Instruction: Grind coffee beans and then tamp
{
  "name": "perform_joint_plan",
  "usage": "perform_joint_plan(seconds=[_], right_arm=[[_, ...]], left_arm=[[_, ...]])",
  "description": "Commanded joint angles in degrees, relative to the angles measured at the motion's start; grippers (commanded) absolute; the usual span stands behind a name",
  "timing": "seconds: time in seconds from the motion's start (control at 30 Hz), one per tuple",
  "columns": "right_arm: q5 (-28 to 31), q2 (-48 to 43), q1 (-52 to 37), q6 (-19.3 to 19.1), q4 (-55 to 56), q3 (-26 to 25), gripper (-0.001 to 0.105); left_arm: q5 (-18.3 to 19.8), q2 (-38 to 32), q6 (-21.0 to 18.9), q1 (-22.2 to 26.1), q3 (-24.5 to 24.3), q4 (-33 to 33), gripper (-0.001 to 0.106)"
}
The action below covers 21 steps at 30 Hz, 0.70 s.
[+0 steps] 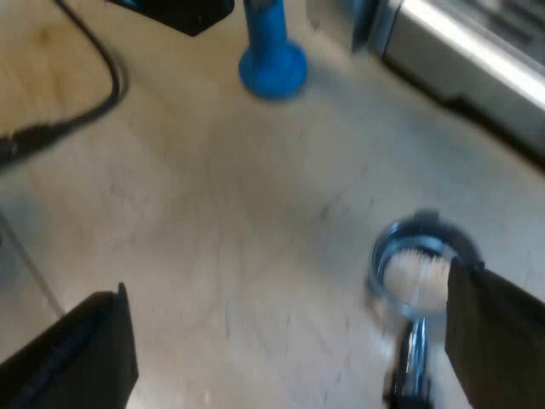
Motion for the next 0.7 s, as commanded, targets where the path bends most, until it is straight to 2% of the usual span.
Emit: perform_joint_plan(seconds=[0.03,0.17,0.27,0.4,0.53,0.7], right_arm=[[1.37,1.29,-0.19,-4.38,-5.65,0.02,0.077],[1.7,4.6,-0.19,-6.19,-12.98,0.02,0.077],[2.1,7.4,-0.19,-6.19,-16.94,0.02,0.077],[2.08,10.83,-0.19,-6.02,-19.68,0.02,0.077],[2.08,12.73,-0.19,-4.14,-20.19,0.02,0.077],[1.94,12.79,-0.19,-3.08,-19.89,0.02,0.077]], left_arm=[[-2.88,-0.23,-0.63,5.15,-0.62,0.99,0.082],[-4.36,0.43,-0.63,9.01,-0.62,0.82,0.082],[-7.24,2.1,-0.63,9.13,-0.62,0.82,0.082],[-7.93,5.24,-0.63,9.13,-0.62,0.94,0.082],[-10.27,10.45,-0.63,9.13,-0.62,0.35,0.082],[-10.43,16.5,-0.63,9.13,-0.62,-2.3,0.082]])
